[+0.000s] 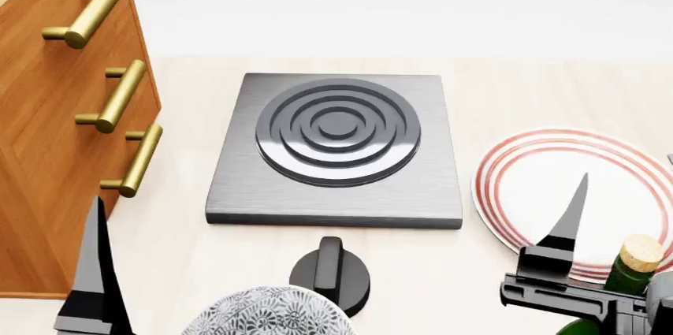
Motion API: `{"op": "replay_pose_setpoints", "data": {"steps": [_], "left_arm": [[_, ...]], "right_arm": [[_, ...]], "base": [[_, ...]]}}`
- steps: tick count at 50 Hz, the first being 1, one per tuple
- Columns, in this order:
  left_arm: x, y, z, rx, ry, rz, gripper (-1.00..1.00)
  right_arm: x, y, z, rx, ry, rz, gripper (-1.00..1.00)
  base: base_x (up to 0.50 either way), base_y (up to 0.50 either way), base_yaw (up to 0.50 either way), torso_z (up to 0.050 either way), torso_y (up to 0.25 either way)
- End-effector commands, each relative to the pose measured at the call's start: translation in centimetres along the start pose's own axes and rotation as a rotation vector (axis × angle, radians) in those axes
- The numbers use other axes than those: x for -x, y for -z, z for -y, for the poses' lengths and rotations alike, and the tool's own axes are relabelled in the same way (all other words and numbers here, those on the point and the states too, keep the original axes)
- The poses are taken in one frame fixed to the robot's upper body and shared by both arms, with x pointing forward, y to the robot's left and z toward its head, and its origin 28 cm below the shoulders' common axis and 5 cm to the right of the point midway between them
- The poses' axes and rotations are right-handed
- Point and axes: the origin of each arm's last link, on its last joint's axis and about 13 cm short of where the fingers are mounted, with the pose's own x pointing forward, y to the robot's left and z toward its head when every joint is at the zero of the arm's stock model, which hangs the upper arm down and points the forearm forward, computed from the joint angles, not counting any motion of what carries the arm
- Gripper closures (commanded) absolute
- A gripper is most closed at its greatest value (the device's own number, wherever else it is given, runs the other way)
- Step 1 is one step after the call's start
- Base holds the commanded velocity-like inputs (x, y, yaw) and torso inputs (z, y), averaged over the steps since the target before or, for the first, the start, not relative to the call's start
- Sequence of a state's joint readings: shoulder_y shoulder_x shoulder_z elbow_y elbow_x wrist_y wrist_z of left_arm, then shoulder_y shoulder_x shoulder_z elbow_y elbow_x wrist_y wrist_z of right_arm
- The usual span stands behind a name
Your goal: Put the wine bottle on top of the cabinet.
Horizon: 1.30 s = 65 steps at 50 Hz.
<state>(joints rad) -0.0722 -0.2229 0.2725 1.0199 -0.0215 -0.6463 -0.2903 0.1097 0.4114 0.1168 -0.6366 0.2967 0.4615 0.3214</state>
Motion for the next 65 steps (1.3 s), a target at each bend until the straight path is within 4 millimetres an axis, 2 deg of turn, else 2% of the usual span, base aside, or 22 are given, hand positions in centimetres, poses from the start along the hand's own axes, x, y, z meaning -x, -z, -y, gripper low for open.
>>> {"op": "replay_pose_setpoints", "data": {"steps": [1, 12, 34, 35, 57, 62, 65], "left_arm": [[0.0, 0.0, 0.0, 0.000, 0.001, 0.000, -1.00], [0.0, 0.0, 0.1, 0.001, 0.005, 0.000, -1.00], [0.0, 0.1, 0.2, 0.015, 0.011, -0.007, -1.00], [0.0, 0.1, 0.2, 0.015, 0.012, -0.007, -1.00], [0.0, -0.1, 0.3, 0.028, 0.017, -0.004, -1.00], [0.0, 0.0, 0.3, 0.029, 0.019, -0.005, -1.00], [0.0, 0.0, 0.4, 0.029, 0.021, -0.006, -1.00]], "right_arm": [[0.5, 1.6, -0.3, 0.043, -0.021, -0.031, -1.00], [1.3, 2.9, -0.1, 0.024, -0.012, -0.060, -1.00], [1.7, 3.8, -0.2, 0.010, -0.003, -0.084, -1.00], [1.7, 3.8, -0.1, 0.009, -0.002, -0.083, 1.00], [1.5, 3.5, -0.2, -0.016, 0.007, -0.083, 1.00], [1.3, 2.7, -0.2, -0.026, 0.006, -0.065, 1.00], [1.0, 1.6, -0.1, -0.028, 0.006, -0.039, 1.00]], "base": [[0.00, 0.00, 0.00, 0.000, 0.000], [0.00, 0.00, 0.00, 0.000, 0.000], [0.00, 0.00, 0.00, 0.000, 0.000], [0.00, 0.00, 0.00, 0.000, 0.000], [0.00, 0.00, 0.00, 0.000, 0.000], [0.00, 0.00, 0.00, 0.000, 0.000], [0.00, 0.00, 0.00, 0.000, 0.000]]}}
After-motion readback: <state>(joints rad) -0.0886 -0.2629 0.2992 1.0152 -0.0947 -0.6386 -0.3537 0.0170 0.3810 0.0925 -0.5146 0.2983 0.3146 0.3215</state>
